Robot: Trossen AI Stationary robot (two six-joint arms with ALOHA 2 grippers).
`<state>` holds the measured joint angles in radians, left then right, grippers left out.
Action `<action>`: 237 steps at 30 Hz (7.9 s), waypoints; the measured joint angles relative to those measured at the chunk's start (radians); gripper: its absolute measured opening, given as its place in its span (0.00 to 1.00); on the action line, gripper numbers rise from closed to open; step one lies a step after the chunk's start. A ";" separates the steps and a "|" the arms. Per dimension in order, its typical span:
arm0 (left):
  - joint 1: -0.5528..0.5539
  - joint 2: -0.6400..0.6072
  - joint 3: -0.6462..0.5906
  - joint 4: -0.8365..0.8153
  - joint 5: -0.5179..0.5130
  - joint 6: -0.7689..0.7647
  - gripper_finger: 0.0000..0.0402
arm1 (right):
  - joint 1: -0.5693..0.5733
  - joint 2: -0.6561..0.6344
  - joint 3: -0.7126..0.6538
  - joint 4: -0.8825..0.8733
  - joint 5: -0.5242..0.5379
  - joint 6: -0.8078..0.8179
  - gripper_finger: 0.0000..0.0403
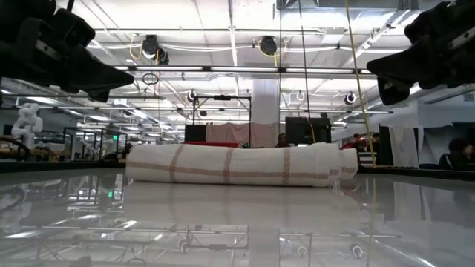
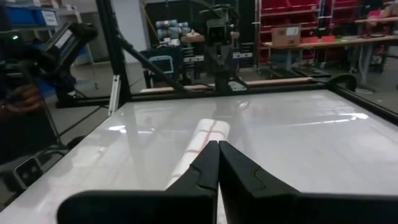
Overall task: Roll towel
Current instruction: Return to Home Position
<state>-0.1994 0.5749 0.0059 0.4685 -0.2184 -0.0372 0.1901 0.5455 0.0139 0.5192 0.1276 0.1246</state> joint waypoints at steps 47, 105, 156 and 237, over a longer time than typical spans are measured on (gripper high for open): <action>0.001 -0.545 -0.001 -0.417 -0.021 0.122 0.00 | 0.018 -0.545 0.000 -0.422 0.002 -0.145 0.00; 0.259 -0.574 -0.002 -0.458 0.219 0.103 0.00 | -0.086 -0.543 0.001 -0.483 -0.002 -0.155 0.00; 0.259 -0.574 -0.002 -0.452 0.214 0.096 0.00 | -0.086 -0.542 0.001 -0.483 -0.001 -0.155 0.00; 0.259 -0.574 -0.002 -0.452 0.214 0.097 0.00 | -0.086 -0.543 0.000 -0.483 -0.001 -0.155 0.00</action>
<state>0.0593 0.0006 0.0044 0.0170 -0.0044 0.0593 0.1041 0.0029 0.0143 0.0364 0.1265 -0.0306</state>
